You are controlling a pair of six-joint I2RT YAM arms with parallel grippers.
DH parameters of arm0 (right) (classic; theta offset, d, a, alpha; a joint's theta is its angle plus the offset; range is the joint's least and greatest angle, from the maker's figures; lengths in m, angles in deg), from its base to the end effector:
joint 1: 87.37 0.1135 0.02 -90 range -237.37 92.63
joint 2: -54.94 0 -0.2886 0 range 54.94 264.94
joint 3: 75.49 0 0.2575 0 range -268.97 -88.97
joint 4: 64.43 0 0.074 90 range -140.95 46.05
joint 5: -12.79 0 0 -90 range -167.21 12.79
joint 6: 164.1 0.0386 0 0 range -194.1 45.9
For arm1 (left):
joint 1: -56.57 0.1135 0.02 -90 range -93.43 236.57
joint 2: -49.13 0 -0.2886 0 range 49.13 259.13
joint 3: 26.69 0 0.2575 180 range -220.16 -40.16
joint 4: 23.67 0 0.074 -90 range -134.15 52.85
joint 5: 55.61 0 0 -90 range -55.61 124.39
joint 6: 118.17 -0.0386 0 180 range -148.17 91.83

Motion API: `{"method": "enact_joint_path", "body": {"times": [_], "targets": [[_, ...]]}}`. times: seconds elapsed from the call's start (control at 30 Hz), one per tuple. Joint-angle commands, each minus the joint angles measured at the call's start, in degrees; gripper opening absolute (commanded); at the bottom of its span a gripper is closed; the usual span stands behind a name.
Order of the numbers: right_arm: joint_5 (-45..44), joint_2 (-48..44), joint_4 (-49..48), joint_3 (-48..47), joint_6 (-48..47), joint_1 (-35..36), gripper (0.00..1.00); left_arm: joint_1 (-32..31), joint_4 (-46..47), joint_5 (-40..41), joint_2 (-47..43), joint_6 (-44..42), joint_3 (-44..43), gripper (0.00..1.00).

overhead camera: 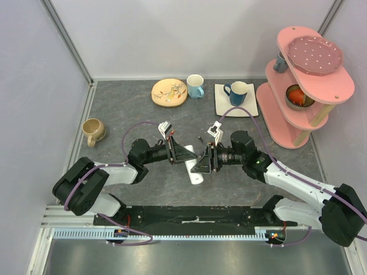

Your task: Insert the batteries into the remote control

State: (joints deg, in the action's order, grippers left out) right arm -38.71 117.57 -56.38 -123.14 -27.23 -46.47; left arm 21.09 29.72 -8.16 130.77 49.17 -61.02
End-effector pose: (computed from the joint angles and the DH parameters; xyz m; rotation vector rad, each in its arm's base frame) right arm 0.1596 0.1700 0.2625 -0.3964 2.2429 1.5762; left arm 0.1921 -0.1690 0.2206 0.0831 1.9155 -2.0090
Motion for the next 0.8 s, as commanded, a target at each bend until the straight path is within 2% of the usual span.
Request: {"method": "enact_joint_path", "body": {"times": [0.0,0.1,0.33,0.4,0.5,0.53,0.57,0.63,0.77], "targets": [[-0.27,0.74,-3.62,0.77,0.94,-0.3,0.49,-0.46,5.99,-1.93,-0.08,2.11,0.21,0.02],[-0.88,1.62,-3.71,0.69,1.29,-0.21,0.45,-0.73,7.48,-2.37,0.0,2.64,0.21,0.02],[-1.32,2.06,-4.06,0.25,1.47,-0.3,0.2,-0.9,7.84,-2.63,0.0,2.73,0.47,0.02],[-1.15,2.06,-4.06,0.34,1.47,-0.21,0.19,-0.9,7.92,-2.54,0.09,2.64,0.47,0.02],[-0.88,1.79,-4.06,0.16,1.99,-0.3,0.36,-0.9,7.84,-2.54,0.35,2.46,0.38,0.02],[-0.88,1.62,-4.15,0.25,2.26,-0.3,0.48,-0.9,7.92,-2.54,0.36,2.38,0.38,0.02],[-0.88,1.44,-4.32,0.25,2.52,-0.39,0.52,-0.9,8.01,-2.54,0.53,2.38,0.38,0.02],[-0.88,1.35,-4.76,0.33,2.87,-0.3,0.56,-0.9,8.71,-2.46,0.88,2.46,0.3,0.02],[-0.01,1.62,-9.84,1.91,6.2,-0.56,0.56,-0.9,9.94,-2.54,1.23,3.25,0.03,0.02]]}}
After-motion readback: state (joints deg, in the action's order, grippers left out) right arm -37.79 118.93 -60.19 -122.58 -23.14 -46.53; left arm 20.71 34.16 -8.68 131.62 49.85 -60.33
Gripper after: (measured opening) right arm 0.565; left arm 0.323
